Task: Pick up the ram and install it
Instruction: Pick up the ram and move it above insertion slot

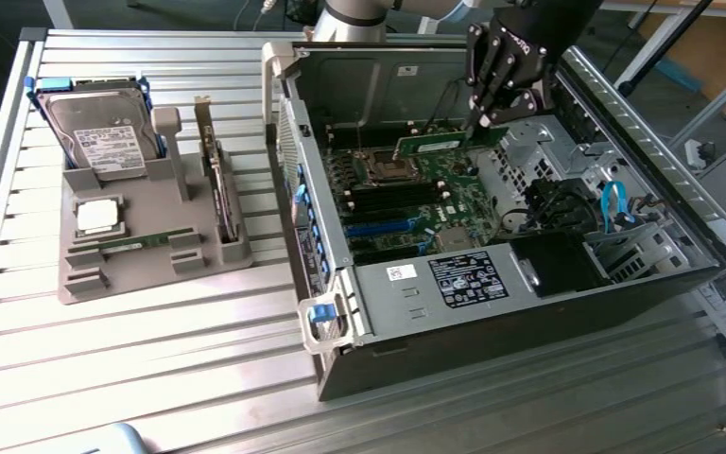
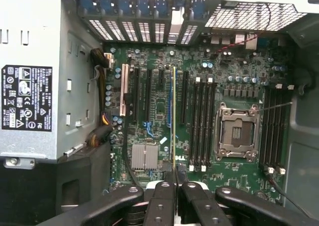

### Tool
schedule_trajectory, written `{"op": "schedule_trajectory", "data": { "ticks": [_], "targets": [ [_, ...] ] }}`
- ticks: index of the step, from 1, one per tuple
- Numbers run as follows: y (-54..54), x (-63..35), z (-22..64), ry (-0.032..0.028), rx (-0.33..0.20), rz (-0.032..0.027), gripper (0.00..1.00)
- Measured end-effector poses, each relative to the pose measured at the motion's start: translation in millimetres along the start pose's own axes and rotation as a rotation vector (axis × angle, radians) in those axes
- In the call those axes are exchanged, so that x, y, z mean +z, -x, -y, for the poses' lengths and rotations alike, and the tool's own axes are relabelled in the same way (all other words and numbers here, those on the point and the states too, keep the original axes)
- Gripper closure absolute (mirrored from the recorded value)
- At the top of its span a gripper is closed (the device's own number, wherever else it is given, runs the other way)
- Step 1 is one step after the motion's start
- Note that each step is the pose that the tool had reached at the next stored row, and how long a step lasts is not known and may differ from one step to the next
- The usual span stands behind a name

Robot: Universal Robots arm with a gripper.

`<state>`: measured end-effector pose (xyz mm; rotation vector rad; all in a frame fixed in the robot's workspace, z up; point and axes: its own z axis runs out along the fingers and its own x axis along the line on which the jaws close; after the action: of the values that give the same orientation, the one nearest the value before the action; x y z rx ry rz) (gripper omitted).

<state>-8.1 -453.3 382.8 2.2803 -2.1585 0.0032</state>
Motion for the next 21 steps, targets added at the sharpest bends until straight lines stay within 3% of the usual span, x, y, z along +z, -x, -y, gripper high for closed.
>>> {"op": "schedule_trajectory", "data": {
  "ticks": [13,21],
  "targets": [
    [24.2,1.6,1.3,0.0,0.0,-0.0001,0.88],
    [24.8,2.5,1.4,0.0001,0.0,-0.0001,0.88]
  ]
}}
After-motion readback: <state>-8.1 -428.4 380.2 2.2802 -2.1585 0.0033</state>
